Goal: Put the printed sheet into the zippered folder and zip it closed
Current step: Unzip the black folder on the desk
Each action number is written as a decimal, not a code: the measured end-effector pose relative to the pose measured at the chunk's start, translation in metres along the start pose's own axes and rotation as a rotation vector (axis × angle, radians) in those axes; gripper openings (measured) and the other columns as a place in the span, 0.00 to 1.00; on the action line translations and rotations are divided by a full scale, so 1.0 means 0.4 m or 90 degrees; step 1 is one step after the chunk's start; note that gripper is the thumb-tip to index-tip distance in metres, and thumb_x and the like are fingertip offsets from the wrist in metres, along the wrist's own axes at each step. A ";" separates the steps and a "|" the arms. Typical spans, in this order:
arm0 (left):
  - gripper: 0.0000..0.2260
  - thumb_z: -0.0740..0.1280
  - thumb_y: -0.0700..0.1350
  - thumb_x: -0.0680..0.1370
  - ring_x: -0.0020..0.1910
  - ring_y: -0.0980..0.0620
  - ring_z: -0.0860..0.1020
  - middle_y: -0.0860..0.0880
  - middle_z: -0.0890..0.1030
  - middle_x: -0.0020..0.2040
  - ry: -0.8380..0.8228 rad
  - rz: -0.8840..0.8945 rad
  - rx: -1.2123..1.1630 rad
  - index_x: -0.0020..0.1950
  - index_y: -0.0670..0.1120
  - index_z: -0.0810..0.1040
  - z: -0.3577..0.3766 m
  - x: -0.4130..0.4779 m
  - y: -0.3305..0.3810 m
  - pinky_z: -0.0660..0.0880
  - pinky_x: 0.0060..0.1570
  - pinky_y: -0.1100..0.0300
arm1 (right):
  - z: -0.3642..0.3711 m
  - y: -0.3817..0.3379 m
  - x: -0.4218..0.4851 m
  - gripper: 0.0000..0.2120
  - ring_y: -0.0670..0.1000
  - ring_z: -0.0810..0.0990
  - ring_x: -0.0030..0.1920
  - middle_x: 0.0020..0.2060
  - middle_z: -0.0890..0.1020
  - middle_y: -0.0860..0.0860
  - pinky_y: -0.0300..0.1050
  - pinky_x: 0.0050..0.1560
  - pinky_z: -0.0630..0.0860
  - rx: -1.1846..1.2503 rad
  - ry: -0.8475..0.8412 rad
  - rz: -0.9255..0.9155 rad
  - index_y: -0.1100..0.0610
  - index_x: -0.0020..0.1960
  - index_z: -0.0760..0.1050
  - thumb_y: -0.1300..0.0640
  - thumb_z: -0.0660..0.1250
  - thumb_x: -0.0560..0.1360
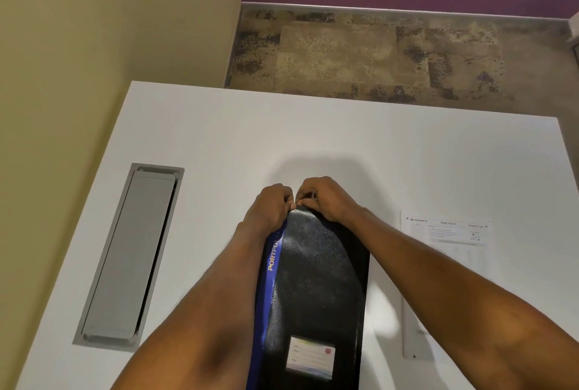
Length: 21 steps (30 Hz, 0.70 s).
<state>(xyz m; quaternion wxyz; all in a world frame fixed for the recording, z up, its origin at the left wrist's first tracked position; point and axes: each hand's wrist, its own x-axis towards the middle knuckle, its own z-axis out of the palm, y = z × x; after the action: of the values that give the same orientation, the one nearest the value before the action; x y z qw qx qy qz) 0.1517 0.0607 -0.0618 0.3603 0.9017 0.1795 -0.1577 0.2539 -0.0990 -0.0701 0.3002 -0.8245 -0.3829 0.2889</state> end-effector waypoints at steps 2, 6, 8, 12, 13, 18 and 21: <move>0.07 0.69 0.42 0.81 0.45 0.44 0.78 0.46 0.79 0.44 0.007 -0.004 -0.009 0.44 0.40 0.79 -0.002 -0.004 -0.005 0.75 0.49 0.49 | 0.007 -0.009 0.008 0.02 0.51 0.82 0.46 0.45 0.86 0.50 0.50 0.51 0.79 0.027 0.008 0.005 0.57 0.48 0.86 0.60 0.74 0.77; 0.07 0.69 0.42 0.81 0.46 0.45 0.78 0.46 0.81 0.46 0.015 -0.019 -0.015 0.45 0.40 0.79 -0.012 -0.006 -0.017 0.76 0.49 0.50 | 0.033 -0.015 0.009 0.02 0.52 0.82 0.46 0.44 0.86 0.51 0.50 0.51 0.79 0.070 0.053 0.029 0.57 0.48 0.85 0.61 0.73 0.77; 0.07 0.70 0.43 0.81 0.45 0.45 0.79 0.46 0.82 0.46 0.017 -0.025 -0.025 0.46 0.40 0.79 -0.015 -0.006 -0.021 0.77 0.49 0.51 | 0.048 -0.022 0.009 0.02 0.53 0.83 0.45 0.43 0.86 0.52 0.50 0.52 0.80 0.089 0.079 0.036 0.58 0.47 0.85 0.63 0.73 0.77; 0.08 0.73 0.43 0.79 0.46 0.44 0.80 0.44 0.82 0.49 0.009 -0.045 -0.048 0.51 0.40 0.77 -0.023 -0.010 -0.024 0.78 0.49 0.49 | 0.053 -0.034 0.021 0.02 0.53 0.83 0.45 0.43 0.86 0.53 0.51 0.52 0.80 0.095 0.086 0.034 0.59 0.48 0.85 0.64 0.73 0.77; 0.08 0.73 0.42 0.79 0.46 0.42 0.81 0.43 0.82 0.49 0.009 -0.053 -0.049 0.51 0.39 0.77 -0.024 -0.011 -0.025 0.79 0.49 0.47 | 0.049 -0.035 0.025 0.02 0.54 0.83 0.45 0.43 0.86 0.53 0.52 0.52 0.80 0.081 0.071 0.032 0.59 0.48 0.85 0.63 0.73 0.77; 0.05 0.72 0.38 0.79 0.44 0.42 0.79 0.39 0.83 0.48 0.035 -0.060 -0.064 0.49 0.36 0.79 -0.023 -0.017 -0.025 0.77 0.45 0.51 | 0.015 -0.025 0.024 0.02 0.55 0.82 0.48 0.45 0.85 0.53 0.55 0.54 0.79 0.027 0.014 0.035 0.58 0.47 0.84 0.62 0.72 0.77; 0.03 0.71 0.37 0.80 0.47 0.43 0.80 0.40 0.84 0.49 0.041 -0.064 -0.075 0.49 0.37 0.81 -0.026 -0.022 -0.026 0.76 0.46 0.55 | -0.006 0.005 -0.002 0.02 0.54 0.83 0.49 0.47 0.86 0.52 0.56 0.55 0.79 0.000 0.002 0.045 0.57 0.48 0.84 0.60 0.72 0.78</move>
<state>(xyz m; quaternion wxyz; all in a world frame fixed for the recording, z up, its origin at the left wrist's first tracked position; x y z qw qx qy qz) 0.1409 0.0732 -0.0569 0.3981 0.8735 0.2452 -0.1354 0.2560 -0.1012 -0.0697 0.2903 -0.8379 -0.3534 0.2979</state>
